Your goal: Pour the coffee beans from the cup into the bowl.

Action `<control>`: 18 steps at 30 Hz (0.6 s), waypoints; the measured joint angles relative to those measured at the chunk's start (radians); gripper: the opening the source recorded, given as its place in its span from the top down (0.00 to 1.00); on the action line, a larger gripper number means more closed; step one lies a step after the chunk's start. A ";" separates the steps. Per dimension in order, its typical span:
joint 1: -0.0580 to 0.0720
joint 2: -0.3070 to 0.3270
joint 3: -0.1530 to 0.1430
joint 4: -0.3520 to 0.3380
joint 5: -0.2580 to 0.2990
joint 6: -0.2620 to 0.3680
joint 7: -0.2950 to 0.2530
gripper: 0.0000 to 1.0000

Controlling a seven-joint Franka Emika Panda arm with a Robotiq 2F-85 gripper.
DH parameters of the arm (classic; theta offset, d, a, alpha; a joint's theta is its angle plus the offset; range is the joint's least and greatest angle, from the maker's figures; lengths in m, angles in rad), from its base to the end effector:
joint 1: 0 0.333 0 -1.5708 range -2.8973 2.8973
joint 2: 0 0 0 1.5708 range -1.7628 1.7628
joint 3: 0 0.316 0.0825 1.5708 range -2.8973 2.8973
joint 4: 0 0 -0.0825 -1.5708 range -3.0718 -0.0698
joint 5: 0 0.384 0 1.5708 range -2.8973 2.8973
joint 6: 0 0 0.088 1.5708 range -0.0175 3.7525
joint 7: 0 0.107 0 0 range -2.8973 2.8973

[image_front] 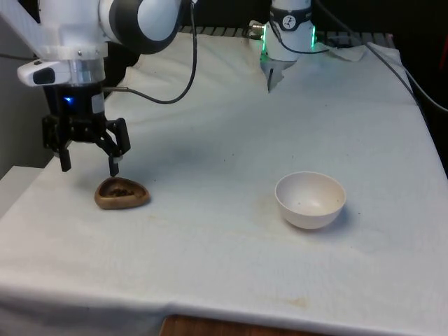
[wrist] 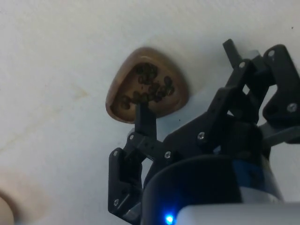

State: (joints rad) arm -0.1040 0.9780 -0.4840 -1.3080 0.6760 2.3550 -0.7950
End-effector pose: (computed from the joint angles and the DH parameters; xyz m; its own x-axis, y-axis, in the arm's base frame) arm 0.6846 -0.3295 0.2040 0.9725 -0.0041 0.2329 -0.0078 -0.9999 0.0149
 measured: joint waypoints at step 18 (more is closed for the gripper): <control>-0.005 0.055 -0.001 0.052 0.021 0.004 -0.018 0.00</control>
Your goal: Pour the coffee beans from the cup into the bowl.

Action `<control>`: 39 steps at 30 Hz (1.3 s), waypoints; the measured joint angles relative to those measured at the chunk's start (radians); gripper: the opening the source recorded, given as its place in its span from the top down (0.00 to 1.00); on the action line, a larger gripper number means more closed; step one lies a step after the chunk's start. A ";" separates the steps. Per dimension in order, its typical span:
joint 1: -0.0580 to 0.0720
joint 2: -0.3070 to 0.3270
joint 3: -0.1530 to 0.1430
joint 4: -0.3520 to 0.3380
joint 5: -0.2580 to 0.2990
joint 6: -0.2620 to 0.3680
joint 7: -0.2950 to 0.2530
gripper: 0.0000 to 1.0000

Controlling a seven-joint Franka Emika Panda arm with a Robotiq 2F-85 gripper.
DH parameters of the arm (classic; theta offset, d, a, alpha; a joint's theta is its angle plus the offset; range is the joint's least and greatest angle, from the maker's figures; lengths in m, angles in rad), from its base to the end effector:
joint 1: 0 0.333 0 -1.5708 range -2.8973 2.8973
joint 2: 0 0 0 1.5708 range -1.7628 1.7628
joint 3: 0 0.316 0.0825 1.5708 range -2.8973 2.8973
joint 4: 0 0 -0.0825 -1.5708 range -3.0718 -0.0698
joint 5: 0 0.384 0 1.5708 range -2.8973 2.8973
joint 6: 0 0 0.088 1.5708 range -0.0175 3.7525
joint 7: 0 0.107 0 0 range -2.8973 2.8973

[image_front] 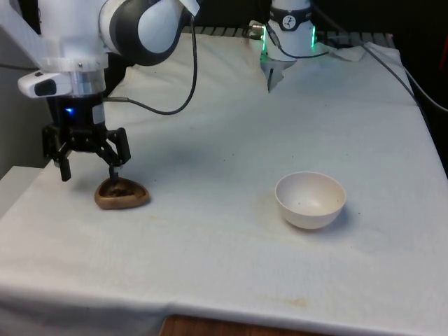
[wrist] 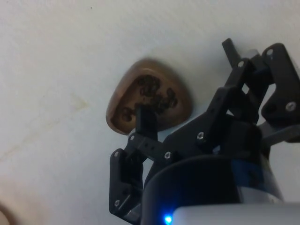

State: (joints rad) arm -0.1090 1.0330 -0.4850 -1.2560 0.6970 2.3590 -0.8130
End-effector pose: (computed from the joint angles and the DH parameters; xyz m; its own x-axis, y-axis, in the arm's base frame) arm 0.6918 -0.3292 0.1869 0.9717 0.0167 0.2357 0.0121 -0.9997 0.0212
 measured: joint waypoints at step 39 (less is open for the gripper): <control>-0.023 0.052 -0.012 0.052 0.024 0.000 -0.033 0.00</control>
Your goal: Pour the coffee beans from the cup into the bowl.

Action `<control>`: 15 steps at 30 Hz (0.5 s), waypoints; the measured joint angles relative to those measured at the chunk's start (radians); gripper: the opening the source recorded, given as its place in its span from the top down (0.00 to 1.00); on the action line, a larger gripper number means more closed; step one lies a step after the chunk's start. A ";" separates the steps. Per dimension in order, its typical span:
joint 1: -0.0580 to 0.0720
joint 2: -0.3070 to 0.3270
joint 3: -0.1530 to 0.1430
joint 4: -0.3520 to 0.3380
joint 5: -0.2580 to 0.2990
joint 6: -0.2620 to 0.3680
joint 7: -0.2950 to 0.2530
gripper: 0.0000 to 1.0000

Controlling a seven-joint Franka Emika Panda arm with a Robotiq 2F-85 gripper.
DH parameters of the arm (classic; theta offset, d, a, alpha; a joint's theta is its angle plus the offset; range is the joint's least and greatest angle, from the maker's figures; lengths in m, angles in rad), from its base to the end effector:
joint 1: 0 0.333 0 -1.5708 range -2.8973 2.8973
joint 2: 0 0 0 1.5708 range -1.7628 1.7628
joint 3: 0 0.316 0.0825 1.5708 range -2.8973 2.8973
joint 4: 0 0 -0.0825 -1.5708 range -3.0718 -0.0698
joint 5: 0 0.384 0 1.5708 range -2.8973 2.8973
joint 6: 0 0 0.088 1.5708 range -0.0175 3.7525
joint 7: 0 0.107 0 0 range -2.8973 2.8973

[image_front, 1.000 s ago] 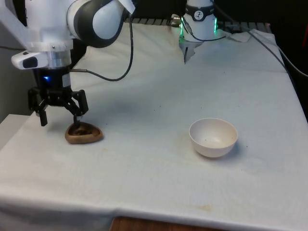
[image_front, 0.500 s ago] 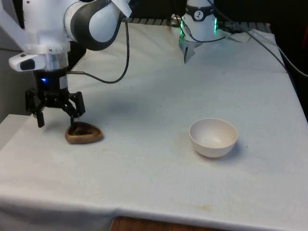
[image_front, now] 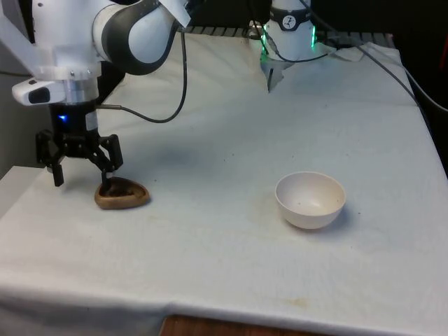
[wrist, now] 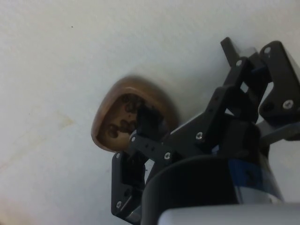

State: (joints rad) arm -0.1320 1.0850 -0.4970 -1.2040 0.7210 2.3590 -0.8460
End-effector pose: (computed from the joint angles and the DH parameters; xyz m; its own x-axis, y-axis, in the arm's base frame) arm 0.6905 -0.3455 0.1734 0.9707 0.0308 0.2383 0.0231 -0.9991 0.0353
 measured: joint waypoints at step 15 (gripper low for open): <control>0.010 0.000 -0.014 0.012 0.000 -0.019 0.000 0.00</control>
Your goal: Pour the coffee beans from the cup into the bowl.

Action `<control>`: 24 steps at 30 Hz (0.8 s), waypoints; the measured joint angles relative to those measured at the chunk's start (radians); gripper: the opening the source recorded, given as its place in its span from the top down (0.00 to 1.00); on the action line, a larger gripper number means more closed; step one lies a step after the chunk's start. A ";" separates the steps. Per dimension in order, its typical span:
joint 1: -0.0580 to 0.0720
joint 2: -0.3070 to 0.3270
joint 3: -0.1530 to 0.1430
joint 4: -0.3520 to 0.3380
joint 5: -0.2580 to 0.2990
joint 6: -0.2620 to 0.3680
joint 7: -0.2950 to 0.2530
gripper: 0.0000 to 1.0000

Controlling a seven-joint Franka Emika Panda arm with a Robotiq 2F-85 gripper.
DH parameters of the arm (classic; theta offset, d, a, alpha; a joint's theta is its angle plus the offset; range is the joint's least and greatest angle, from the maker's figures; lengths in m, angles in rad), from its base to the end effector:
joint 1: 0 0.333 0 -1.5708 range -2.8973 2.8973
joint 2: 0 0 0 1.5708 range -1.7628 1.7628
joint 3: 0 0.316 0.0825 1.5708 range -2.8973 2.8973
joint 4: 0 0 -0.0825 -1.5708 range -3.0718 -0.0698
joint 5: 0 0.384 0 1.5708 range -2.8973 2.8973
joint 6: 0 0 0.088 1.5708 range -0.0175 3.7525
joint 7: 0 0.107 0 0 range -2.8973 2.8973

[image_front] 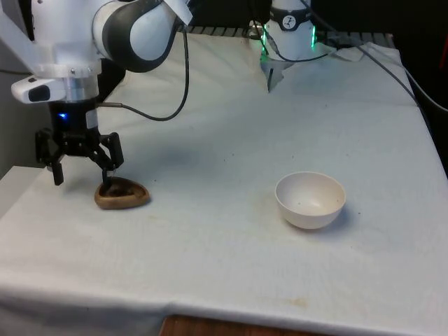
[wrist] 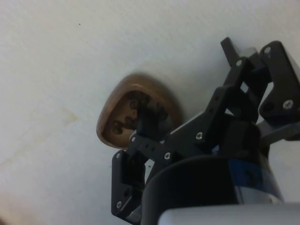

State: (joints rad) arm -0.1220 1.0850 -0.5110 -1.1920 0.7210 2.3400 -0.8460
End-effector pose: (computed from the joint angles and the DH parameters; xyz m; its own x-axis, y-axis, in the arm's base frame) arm 0.6943 -0.3426 0.1795 0.9714 0.0427 0.2338 0.0347 -0.9987 0.0380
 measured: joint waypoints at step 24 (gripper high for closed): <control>0.026 0.006 -0.039 0.012 -0.017 -0.060 0.001 0.00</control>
State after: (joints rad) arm -0.0960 1.0910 -0.5500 -1.1800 0.7040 2.2800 -0.8450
